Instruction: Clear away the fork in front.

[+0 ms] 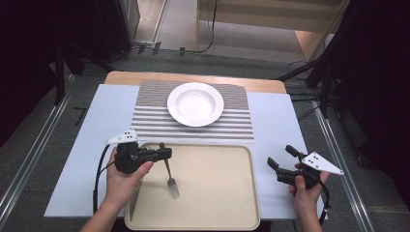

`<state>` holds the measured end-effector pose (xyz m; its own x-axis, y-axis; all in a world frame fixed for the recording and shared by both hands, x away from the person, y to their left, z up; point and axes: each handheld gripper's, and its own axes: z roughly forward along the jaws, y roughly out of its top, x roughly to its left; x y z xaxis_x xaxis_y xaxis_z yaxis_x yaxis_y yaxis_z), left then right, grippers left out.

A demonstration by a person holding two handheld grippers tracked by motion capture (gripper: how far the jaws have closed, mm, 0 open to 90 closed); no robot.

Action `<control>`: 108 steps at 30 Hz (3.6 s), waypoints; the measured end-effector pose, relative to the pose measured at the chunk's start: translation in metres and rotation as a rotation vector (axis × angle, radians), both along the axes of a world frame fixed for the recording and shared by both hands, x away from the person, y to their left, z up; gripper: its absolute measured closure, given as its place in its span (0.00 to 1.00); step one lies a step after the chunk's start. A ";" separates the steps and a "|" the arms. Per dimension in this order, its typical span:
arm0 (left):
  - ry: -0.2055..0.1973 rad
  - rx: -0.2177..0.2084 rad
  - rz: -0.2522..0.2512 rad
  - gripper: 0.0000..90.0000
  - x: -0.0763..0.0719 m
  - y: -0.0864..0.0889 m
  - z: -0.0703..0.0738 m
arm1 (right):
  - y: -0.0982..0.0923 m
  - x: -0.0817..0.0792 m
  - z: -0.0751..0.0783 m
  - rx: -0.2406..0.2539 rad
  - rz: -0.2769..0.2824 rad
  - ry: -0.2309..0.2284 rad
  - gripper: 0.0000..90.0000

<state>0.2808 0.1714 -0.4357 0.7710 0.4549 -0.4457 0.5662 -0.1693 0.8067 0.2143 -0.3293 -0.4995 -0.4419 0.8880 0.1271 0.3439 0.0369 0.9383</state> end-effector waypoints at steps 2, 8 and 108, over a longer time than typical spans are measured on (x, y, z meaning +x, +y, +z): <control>0.002 -0.002 0.000 0.96 0.000 0.001 0.000 | 0.000 0.000 0.000 -0.010 -0.001 -0.003 0.11; 0.007 0.003 -0.002 0.96 0.002 0.002 -0.001 | 0.002 0.001 -0.002 -0.016 0.002 0.001 0.11; 0.170 0.285 0.128 0.76 0.040 -0.007 -0.062 | 0.003 0.008 -0.012 -0.043 0.011 0.047 0.11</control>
